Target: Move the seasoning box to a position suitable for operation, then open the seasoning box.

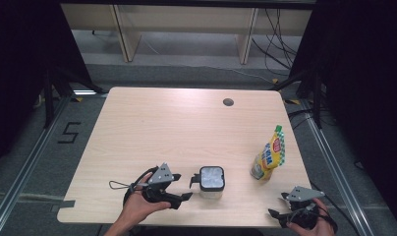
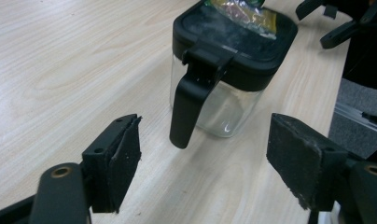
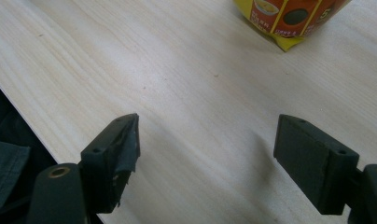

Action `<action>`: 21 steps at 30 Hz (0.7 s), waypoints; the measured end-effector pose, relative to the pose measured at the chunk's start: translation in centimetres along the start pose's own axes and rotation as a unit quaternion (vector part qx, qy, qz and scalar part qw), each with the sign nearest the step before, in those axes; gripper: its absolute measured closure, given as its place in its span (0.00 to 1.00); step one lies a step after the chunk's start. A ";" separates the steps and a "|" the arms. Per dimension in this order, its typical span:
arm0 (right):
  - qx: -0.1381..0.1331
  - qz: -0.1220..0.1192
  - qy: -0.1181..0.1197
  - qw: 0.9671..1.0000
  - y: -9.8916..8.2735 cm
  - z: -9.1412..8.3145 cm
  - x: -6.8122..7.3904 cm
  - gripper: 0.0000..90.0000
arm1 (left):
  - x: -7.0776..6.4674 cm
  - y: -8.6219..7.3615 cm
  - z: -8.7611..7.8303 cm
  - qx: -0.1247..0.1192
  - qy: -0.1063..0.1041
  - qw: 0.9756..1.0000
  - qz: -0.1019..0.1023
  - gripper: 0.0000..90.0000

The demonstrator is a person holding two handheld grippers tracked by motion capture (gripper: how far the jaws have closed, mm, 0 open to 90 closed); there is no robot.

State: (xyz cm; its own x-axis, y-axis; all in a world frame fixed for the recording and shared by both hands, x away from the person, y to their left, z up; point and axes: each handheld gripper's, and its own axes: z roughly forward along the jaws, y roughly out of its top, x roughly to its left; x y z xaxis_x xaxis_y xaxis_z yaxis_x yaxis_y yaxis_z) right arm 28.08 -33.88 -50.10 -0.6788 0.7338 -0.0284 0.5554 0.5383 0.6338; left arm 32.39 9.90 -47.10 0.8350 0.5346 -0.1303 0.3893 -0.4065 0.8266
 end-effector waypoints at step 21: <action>0.007 -0.005 -0.002 1.000 0.3 0.1 0.3 0.26 | -1.2 2.3 -1.2 -0.050 0.011 0.998 0.041 0.94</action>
State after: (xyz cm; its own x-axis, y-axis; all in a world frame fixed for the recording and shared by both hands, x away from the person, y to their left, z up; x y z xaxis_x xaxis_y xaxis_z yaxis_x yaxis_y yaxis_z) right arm 28.11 -33.48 -50.03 -0.6833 0.7292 -0.0378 0.5544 0.5518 0.6230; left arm 31.79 9.21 -44.36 0.8527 0.5201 -0.0489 0.2785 -0.3734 0.8849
